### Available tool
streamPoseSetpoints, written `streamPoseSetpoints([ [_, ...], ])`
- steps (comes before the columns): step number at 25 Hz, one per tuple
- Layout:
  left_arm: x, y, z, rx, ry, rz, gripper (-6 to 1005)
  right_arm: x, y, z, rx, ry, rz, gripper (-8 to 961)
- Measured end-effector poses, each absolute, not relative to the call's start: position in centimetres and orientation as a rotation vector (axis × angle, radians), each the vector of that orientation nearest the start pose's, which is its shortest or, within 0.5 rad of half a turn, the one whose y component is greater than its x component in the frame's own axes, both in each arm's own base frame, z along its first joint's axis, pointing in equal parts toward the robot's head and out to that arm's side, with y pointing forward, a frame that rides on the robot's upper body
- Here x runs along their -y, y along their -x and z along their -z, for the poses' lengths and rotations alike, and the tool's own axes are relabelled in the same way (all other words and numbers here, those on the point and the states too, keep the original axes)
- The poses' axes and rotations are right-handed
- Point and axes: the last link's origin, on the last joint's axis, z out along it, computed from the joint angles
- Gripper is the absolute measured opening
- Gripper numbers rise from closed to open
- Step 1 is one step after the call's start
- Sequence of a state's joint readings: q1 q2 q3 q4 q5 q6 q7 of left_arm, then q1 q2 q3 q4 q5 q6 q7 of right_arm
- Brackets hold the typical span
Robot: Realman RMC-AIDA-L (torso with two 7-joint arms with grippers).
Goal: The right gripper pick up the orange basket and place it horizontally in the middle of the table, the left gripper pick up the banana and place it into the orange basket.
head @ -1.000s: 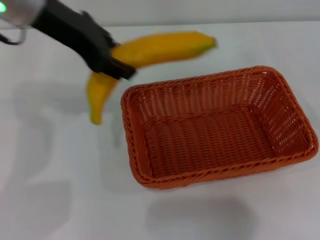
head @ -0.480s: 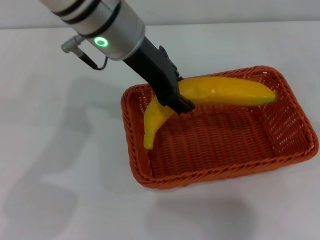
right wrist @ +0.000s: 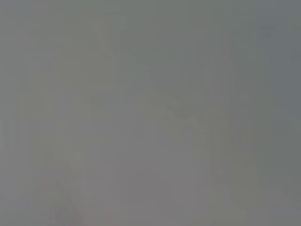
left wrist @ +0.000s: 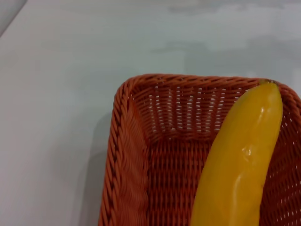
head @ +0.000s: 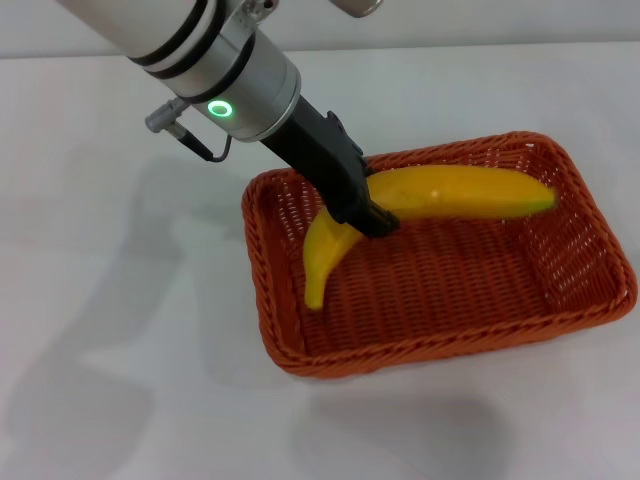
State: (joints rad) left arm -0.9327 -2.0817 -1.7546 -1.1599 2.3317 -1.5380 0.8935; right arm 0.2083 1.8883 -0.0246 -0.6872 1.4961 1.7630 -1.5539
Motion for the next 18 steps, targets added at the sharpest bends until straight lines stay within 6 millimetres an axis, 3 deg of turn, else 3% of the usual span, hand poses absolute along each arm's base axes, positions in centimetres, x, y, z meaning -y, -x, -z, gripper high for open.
streamPoseSetpoints([
  [6,-37.9,6.4,3.6,0.275,3.000,-0.276,515,-22.3,-37.9,-21.2,-0.801,1.701,-1.151,885],
  [12,-38.6,6.1,2.2,0.261,2.955,-0.143,683,-21.6,-38.2,-21.7,-0.758,1.685,-1.116,885],
  [15,-38.9,7.6,-1.4,0.270,2.844,0.127,749,-21.6,-38.1,-21.9,-0.677,1.679,-1.087,885],
  [18,-39.1,8.7,-3.6,0.283,2.739,0.349,786,-21.1,-38.4,-22.2,-0.629,1.656,-1.056,885],
])
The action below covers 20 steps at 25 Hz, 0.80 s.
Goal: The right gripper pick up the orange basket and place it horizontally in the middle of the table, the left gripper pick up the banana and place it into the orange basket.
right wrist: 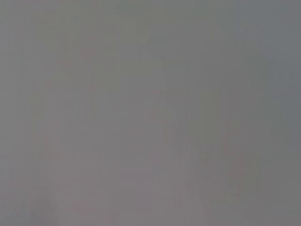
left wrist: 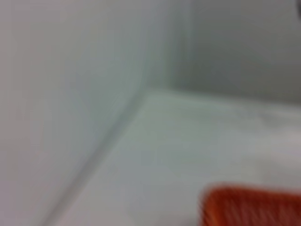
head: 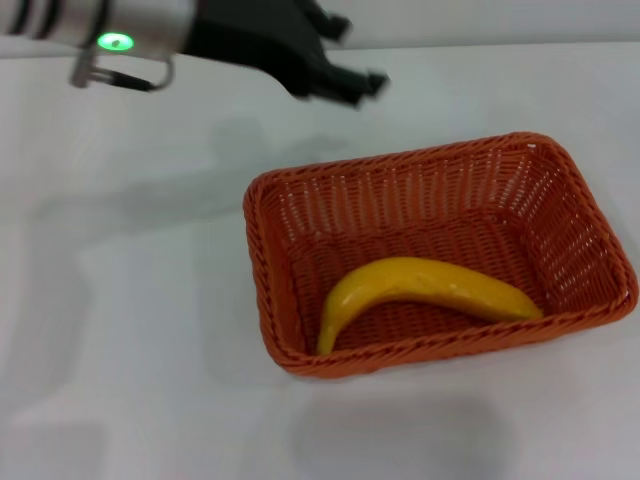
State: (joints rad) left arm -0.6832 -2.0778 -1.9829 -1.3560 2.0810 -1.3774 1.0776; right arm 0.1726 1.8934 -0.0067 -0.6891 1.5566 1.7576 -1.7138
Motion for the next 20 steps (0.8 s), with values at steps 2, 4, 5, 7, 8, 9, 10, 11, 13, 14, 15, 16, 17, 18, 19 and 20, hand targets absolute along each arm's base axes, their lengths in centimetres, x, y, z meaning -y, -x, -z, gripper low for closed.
streamPoseSetpoints([
  [2,-38.9,10.1,-5.3,0.294,2.646,0.502,785,-21.1,-38.5,-22.3,-0.626,1.641,-1.049,885],
  [4,-38.3,11.9,-6.7,0.287,2.563,0.612,783,-21.3,-38.7,-22.2,-0.629,1.627,-1.057,885],
  [5,-37.7,13.3,-7.6,0.277,2.502,0.677,783,-21.4,-38.7,-22.1,-0.623,1.623,-1.059,885],
  [7,-37.0,15.1,-8.5,0.277,2.424,0.725,781,-21.5,-38.6,-21.8,-0.580,1.629,-1.045,885],
  [8,-36.7,16.1,-8.9,0.289,2.378,0.745,780,-21.6,-38.4,-21.3,-0.532,1.641,-1.031,885],
  [9,-36.4,16.9,-9.2,0.301,2.344,0.758,780,-21.6,-38.4,-21.3,-0.532,1.641,-1.031,885],
  [10,-36.0,18.0,-9.6,0.322,2.301,0.783,779,-21.7,-38.3,-21.0,-0.513,1.633,-1.034,885],
  [11,-35.7,18.6,-9.9,0.333,2.271,0.807,779,-21.7,-38.3,-20.8,-0.510,1.623,-1.038,885],
  [13,-34.6,20.8,-10.5,0.368,2.182,0.886,780,-21.8,-38.7,-20.6,-0.518,1.571,-1.043,885],
  [14,-34.2,21.4,-10.7,0.366,2.152,0.910,780,-21.9,-39.1,-20.5,-0.534,1.542,-1.032,885],
  [15,-33.7,22.4,-10.8,0.370,2.112,0.936,780,-22.0,-39.5,-20.5,-0.557,1.513,-1.013,885],
  [16,-33.1,23.5,-11.0,0.370,2.067,0.957,781,-22.1,-39.9,-20.6,-0.573,1.497,-0.997,885],
  [17,-32.7,24.2,-11.1,0.372,2.038,0.966,781,-22.1,-40.2,-20.6,-0.589,1.482,-0.980,885],
  [18,-32.2,25.1,-11.2,0.381,1.996,0.980,781,-22.2,-40.6,-20.6,-0.609,1.467,-0.957,885],
  [19,-31.8,25.8,-11.4,0.385,1.957,0.991,782,-22.2,-40.9,-20.3,-0.622,1.459,-0.936,885],
  [20,-31.3,26.8,-11.4,0.402,1.911,1.003,782,-22.2,-41.1,-20.1,-0.630,1.452,-0.919,885],
])
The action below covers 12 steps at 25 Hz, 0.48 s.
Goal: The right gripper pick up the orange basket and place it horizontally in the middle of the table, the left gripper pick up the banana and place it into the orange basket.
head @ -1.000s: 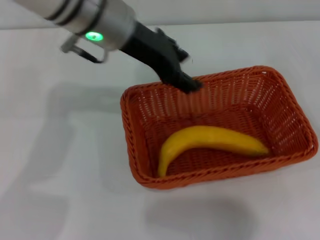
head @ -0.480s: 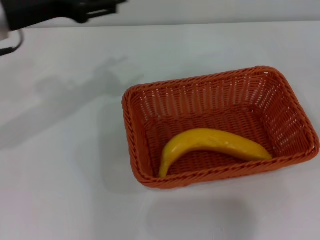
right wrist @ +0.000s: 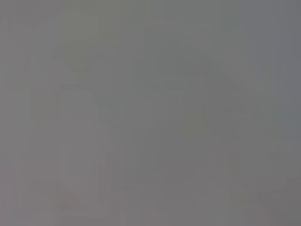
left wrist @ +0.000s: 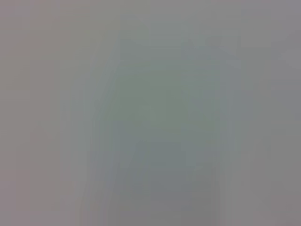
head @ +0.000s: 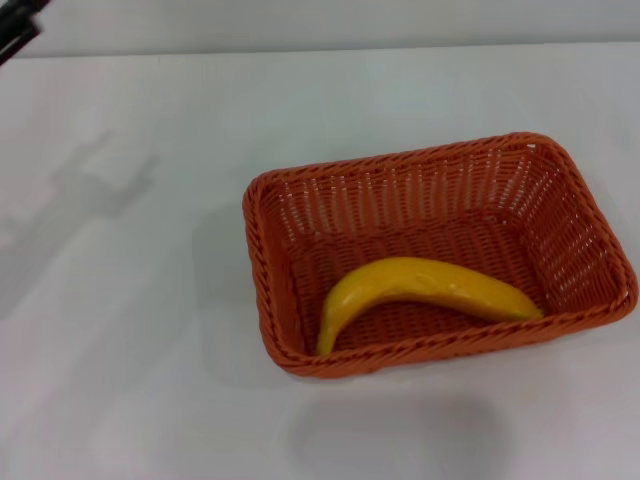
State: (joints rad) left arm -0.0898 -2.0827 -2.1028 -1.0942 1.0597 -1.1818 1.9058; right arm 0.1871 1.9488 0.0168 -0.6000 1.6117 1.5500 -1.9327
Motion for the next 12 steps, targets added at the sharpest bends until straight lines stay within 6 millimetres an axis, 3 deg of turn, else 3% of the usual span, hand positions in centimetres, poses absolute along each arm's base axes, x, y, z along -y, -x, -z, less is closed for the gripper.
streamPoseSetpoints([
  [1,-30.4,28.6,-11.3,0.429,1.833,1.014,782,-22.2,-41.3,-19.5,-0.638,1.445,-0.897,885],
  [2,-30.4,28.6,-11.3,0.429,1.833,1.014,782,-22.1,-41.5,-19.2,-0.641,1.439,-0.879,885],
  [6,-28.3,31.7,-11.1,0.441,1.675,1.021,782,-21.9,-41.8,-18.1,-0.645,1.425,-0.853,885],
  [12,-25.6,35.3,-11.3,0.462,1.464,1.002,780,-22.4,-42.1,-18.4,-0.667,1.405,-0.843,885],
])
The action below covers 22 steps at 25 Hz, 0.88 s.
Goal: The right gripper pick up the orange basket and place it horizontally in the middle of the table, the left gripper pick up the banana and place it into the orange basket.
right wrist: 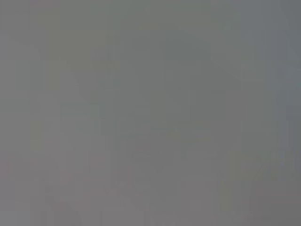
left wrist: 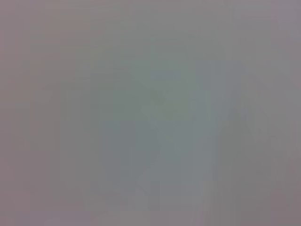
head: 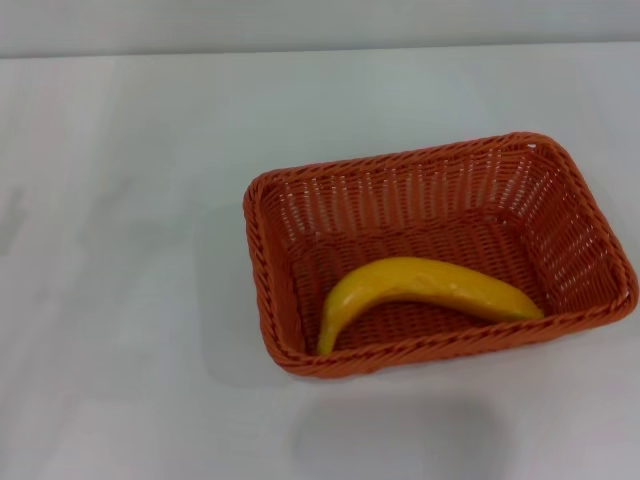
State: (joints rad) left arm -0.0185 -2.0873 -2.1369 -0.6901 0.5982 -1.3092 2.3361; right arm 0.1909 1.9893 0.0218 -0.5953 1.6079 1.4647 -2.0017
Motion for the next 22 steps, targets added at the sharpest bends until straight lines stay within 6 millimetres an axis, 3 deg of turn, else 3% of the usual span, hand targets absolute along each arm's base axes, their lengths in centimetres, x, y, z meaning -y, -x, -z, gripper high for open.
streamPoseSetpoints([
  [9,-25.1,37.3,-11.5,0.515,1.321,0.990,777,-23.6,-42.1,-18.2,-0.654,1.401,-0.809,885],
  [22,-24.4,37.9,-11.3,0.522,1.248,1.016,776,-23.7,-41.9,-17.8,-0.643,1.405,-0.819,885],
])
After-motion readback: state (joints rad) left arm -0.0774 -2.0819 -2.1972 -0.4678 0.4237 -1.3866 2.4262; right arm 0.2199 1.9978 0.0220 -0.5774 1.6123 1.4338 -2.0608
